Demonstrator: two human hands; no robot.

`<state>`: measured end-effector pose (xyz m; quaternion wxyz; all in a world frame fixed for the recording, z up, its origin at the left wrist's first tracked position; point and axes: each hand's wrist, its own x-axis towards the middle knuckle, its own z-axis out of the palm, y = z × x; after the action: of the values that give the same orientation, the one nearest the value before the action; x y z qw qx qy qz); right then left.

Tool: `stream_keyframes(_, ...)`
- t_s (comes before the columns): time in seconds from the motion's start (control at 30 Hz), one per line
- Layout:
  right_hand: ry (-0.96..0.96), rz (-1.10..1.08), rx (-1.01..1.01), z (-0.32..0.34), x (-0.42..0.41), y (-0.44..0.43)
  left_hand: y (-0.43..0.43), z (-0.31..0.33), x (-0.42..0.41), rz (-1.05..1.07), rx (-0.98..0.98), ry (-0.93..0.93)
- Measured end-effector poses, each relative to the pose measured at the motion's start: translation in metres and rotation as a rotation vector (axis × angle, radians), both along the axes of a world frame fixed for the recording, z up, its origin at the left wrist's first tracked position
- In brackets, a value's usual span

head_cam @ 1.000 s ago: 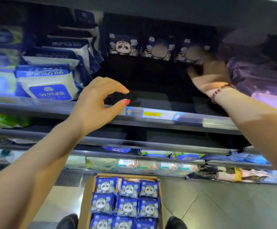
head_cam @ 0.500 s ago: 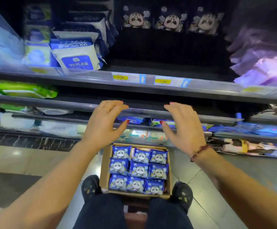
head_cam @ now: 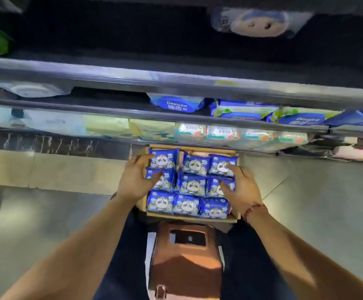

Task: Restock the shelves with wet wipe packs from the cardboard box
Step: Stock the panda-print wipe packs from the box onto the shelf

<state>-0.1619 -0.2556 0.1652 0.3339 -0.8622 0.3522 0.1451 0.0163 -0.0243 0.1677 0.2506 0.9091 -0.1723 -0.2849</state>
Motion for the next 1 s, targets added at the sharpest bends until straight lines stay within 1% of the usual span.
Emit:
stream_keyframes(0.17,0.146,-0.116,0.082,-0.083,-0.019,0.0,0.011,-0.084,-0.007,0.208,0.091,0.153)
stream_keyframes(0.3,0.226,-0.234,0.152,-0.141,-0.029,-0.003,0.02,-0.142,-0.007,0.273,0.177,0.206)
stream_keyframes(0.4,0.284,-0.287,0.141,-0.177,-0.039,-0.001,0.028,-0.177,-0.009,0.312,0.242,0.283)
stream_keyframes(0.43,0.299,-0.302,0.14,-0.187,-0.041,0.001,0.029,-0.185,-0.011,0.339,0.238,0.309)
stream_keyframes(0.53,0.303,-0.357,0.137,-0.208,-0.044,0.006,0.032,-0.202,-0.016,0.38,0.209,0.386)
stream_keyframes(0.63,0.322,-0.376,0.079,-0.22,-0.046,0.007,0.037,-0.222,-0.017,0.414,0.105,0.429)
stream_keyframes(0.7,0.308,-0.375,0.083,-0.226,-0.046,0.007,0.038,-0.232,-0.019,0.416,0.087,0.422)
stream_keyframes(0.83,0.22,-0.432,0.168,-0.236,-0.049,0.011,0.035,-0.235,-0.019,0.406,0.042,0.389)
stream_keyframes(1.0,0.204,-0.481,0.144,-0.236,-0.048,0.012,0.033,-0.232,-0.018,0.348,0.019,0.406)
